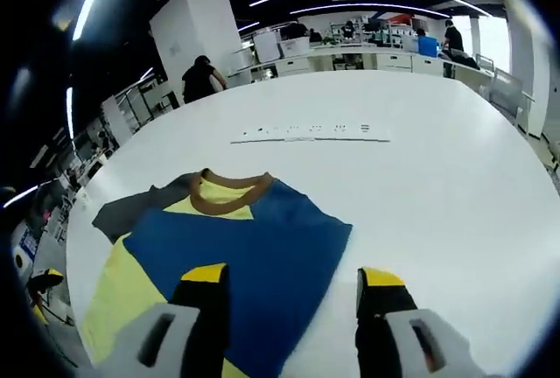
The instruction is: Fold the garment on the visible template until the final outline fits inside the template.
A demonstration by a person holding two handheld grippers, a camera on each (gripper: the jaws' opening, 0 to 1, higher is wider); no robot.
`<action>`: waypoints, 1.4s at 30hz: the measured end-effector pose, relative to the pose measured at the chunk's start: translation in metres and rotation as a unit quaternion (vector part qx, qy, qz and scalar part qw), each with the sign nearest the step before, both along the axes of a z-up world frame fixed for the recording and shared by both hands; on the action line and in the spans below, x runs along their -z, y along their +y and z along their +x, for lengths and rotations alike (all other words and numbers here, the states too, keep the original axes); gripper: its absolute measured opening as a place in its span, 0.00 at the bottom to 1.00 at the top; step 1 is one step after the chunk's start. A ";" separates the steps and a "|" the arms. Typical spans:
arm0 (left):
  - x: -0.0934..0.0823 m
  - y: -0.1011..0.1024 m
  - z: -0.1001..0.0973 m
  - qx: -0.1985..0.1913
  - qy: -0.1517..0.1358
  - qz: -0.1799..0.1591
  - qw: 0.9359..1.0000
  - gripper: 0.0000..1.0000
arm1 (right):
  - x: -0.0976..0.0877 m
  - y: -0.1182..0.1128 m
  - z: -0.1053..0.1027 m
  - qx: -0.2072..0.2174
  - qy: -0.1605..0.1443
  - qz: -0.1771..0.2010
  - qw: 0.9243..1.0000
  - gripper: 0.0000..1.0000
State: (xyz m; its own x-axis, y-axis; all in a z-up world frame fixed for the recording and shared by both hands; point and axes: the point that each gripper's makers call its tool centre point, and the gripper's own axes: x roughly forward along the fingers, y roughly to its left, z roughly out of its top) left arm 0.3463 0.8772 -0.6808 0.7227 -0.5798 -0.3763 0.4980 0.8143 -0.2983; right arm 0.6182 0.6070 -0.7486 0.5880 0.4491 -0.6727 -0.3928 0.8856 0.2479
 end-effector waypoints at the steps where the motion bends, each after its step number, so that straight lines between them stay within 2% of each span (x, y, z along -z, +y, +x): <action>1: 0.001 0.000 0.000 -0.001 0.002 -0.001 1.000 0.67 | 0.001 -0.001 0.001 0.001 -0.001 -0.002 1.000 0.47; 4: 0.001 0.001 0.000 0.000 0.002 0.000 1.000 0.67 | 0.004 -0.006 0.005 0.003 -0.006 -0.015 1.000 0.41; 10: 0.003 0.001 0.000 0.000 0.006 0.002 1.000 0.67 | 0.009 -0.009 0.010 0.021 0.004 -0.006 1.000 0.28; 13: 0.003 0.002 0.000 -0.002 0.006 0.001 1.000 0.67 | 0.016 -0.012 0.009 0.011 0.007 -0.024 1.000 0.20; 17: 0.003 0.002 0.000 -0.003 0.008 0.001 1.000 0.67 | 0.015 -0.011 0.011 0.026 0.016 0.000 1.000 0.09; 22: 0.006 0.002 0.000 -0.002 0.010 0.001 1.000 0.67 | 0.017 -0.012 0.015 0.034 0.019 0.006 0.999 0.00; 26: 0.008 0.003 0.000 -0.003 0.012 0.001 1.000 0.67 | 0.017 -0.013 0.019 0.047 0.018 0.013 0.999 0.00; 32: 0.010 0.003 0.000 -0.003 0.015 0.002 1.000 0.67 | 0.018 -0.016 0.025 0.054 0.007 0.007 0.998 0.00; 42: 0.010 0.002 -0.001 -0.005 0.016 0.003 1.000 0.67 | 0.020 -0.020 0.031 0.058 0.008 0.000 0.998 0.00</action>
